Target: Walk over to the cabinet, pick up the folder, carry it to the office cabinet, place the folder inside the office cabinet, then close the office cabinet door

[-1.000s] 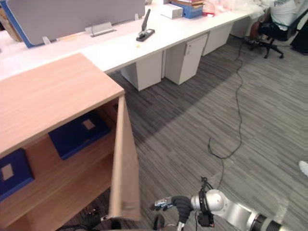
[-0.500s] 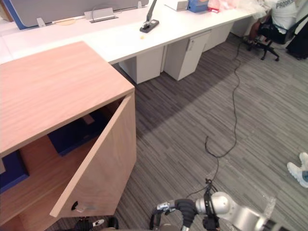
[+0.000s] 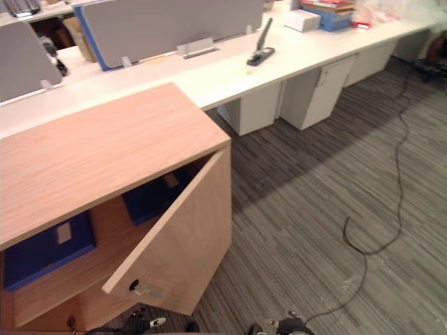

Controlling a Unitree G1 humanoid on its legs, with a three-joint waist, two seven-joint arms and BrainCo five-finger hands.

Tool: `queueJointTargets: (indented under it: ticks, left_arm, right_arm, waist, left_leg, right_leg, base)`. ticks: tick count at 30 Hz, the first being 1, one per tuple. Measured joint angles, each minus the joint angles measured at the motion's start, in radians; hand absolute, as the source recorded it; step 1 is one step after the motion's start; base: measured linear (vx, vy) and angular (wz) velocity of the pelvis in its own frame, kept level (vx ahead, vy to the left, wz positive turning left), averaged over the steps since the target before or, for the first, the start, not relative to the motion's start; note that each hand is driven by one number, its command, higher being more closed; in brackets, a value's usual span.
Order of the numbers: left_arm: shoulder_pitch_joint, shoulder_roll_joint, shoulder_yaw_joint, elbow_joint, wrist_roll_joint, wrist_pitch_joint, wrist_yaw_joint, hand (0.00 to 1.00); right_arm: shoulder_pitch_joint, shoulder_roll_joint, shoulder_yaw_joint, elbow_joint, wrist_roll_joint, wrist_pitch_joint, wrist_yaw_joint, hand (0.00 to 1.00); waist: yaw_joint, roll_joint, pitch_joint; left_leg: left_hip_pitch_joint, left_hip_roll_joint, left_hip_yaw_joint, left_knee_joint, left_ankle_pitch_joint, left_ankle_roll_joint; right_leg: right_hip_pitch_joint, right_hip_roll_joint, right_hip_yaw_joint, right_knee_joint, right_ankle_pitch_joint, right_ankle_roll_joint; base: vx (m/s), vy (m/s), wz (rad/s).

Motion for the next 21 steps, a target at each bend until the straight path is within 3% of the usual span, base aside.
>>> queueJointTargets:
  ticks: [1, 2, 3, 4, 5, 6, 7, 8, 9, 11, 17, 19, 21]
  left_arm:
    - [-0.003, 0.003, -0.017, -0.014, 0.003, -0.001, -0.001, 0.00]
    - [-0.003, 0.003, -0.028, -0.032, 0.004, -0.003, -0.003, 0.00]
    - [-0.004, 0.004, -0.034, -0.036, 0.007, -0.003, -0.005, 0.00]
    - [-0.006, 0.005, -0.034, -0.038, 0.010, -0.003, -0.005, 0.00]
    - [-0.006, 0.006, -0.033, -0.044, 0.017, -0.002, -0.007, 0.00]
    - [-0.003, 0.007, -0.026, -0.056, 0.028, -0.001, -0.009, 0.00]
    - [0.001, 0.009, -0.021, -0.069, 0.028, 0.002, -0.015, 0.00]
    - [0.018, 0.020, -0.007, -0.113, 0.028, 0.004, -0.027, 0.00]
    - [0.051, 0.025, 0.011, -0.184, 0.016, 0.014, -0.042, 0.00]
    - [0.135, 0.010, 0.024, -0.323, -0.025, 0.021, -0.063, 0.00]
    - [0.212, -0.020, 0.071, -0.440, -0.138, 0.042, -0.121, 0.00]
    - [0.231, -0.023, 0.063, -0.486, -0.177, 0.046, -0.127, 0.00]
    - [0.240, -0.026, 0.034, -0.563, -0.196, 0.053, -0.133, 0.00]
  right_arm:
    - [0.023, 0.001, 0.000, -0.037, -0.003, 0.002, -0.010, 0.00]
    - [0.040, 0.004, -0.004, -0.067, -0.003, 0.005, -0.016, 0.00]
    - [0.060, 0.010, -0.010, -0.105, -0.007, 0.007, -0.017, 0.00]
    - [0.066, 0.016, -0.009, -0.119, -0.008, 0.005, -0.016, 0.00]
    - [0.066, 0.027, -0.010, -0.126, -0.008, 0.006, -0.016, 0.00]
    - [0.066, 0.048, -0.014, -0.135, -0.008, 0.007, -0.016, 0.00]
    - [0.065, 0.060, -0.025, -0.140, -0.007, 0.009, -0.015, 0.00]
    - [0.063, 0.082, -0.049, -0.143, -0.008, 0.017, -0.014, 0.00]
    - [0.063, 0.100, -0.051, -0.143, -0.007, 0.026, -0.010, 0.00]
    - [0.055, 0.102, -0.043, -0.148, -0.007, 0.039, 0.002, 0.00]
    - [0.058, 0.101, -0.003, -0.171, -0.024, 0.052, 0.014, 0.00]
    - [0.058, 0.107, 0.039, -0.190, -0.026, 0.055, 0.014, 0.00]
    - [0.049, 0.111, 0.042, -0.191, -0.041, 0.055, 0.014, 0.00]
  waist:
    - [-0.005, -0.004, 0.003]
    - [-0.012, -0.004, 0.004]
    - [-0.023, -0.005, 0.001]
    - [-0.021, -0.003, 0.003]
    - [-0.016, -0.001, 0.000]
    - [-0.018, 0.003, -0.004]
    - [-0.017, -0.002, -0.005]
    - [-0.007, -0.035, -0.008]
    - [-0.006, -0.058, -0.005]
    - [0.027, -0.056, -0.004]
    - [0.040, -0.054, 0.008]
    - [0.053, -0.049, 0.013]
    - [0.053, -0.054, 0.035]
  left_leg:
    - [-0.007, -0.039, -0.054, 0.016, -0.001, 0.023]
    - [-0.007, -0.077, -0.125, 0.026, -0.008, 0.053]
    - [-0.018, -0.113, -0.206, 0.051, -0.005, 0.065]
    - [-0.028, -0.128, -0.243, 0.069, -0.007, 0.067]
    - [-0.049, -0.139, -0.285, 0.086, -0.007, 0.068]
    - [-0.085, -0.147, -0.324, 0.112, -0.007, 0.068]
    - [-0.101, -0.151, -0.338, 0.121, -0.008, 0.069]
    - [-0.127, -0.164, -0.335, 0.132, -0.008, 0.070]
    - [-0.161, -0.179, -0.329, 0.167, -0.009, 0.064]
    - [-0.202, -0.173, -0.343, 0.214, -0.034, 0.041]
    - [-0.250, -0.147, -0.347, 0.264, -0.045, 0.016]
    - [-0.257, -0.164, -0.398, 0.265, -0.023, -0.005]
    - [-0.282, -0.174, -0.412, 0.267, -0.028, 0.004]
  right_leg:
    - [0.012, -0.067, -0.065, 0.092, -0.044, 0.018]
    - [0.010, -0.132, -0.087, 0.208, -0.076, 0.012]
    - [-0.003, -0.167, -0.029, 0.304, -0.089, -0.016]
    - [-0.026, -0.164, 0.054, 0.344, -0.101, -0.031]
    - [-0.058, -0.129, 0.216, 0.369, -0.133, -0.021]
    - [-0.066, -0.056, 0.400, 0.338, -0.164, 0.019]
    - [-0.057, -0.033, 0.463, 0.310, -0.168, 0.023]
    - [-0.047, -0.018, 0.516, 0.234, -0.163, 0.027]
    - [-0.013, -0.034, 0.480, 0.174, -0.161, 0.042]
    - [0.001, -0.028, 0.423, 0.130, -0.167, 0.051]
    - [0.079, -0.008, 0.253, 0.078, -0.182, 0.053]
    - [0.091, -0.007, 0.204, 0.085, -0.184, 0.053]
    - [0.099, -0.003, 0.151, 0.087, -0.194, 0.053]
  base:
    - [-0.01, 0.173, 1.85]
    - [0.01, 0.175, 2.40]
    - [0.02, 0.198, 2.05]
    - [0.01, 0.143, 1.76]
    - [0.02, 0.096, 1.62]
    - [0.01, 0.027, 1.56]
    - [0.02, -0.032, 1.63]
    - [-0.02, -0.095, 1.39]
    - [-0.03, -0.109, 1.18]
    - [-0.03, -0.173, 0.46]
    - [0.02, -0.156, 0.66]
    - [0.04, -0.102, 0.70]
    - [0.01, -0.098, 0.92]
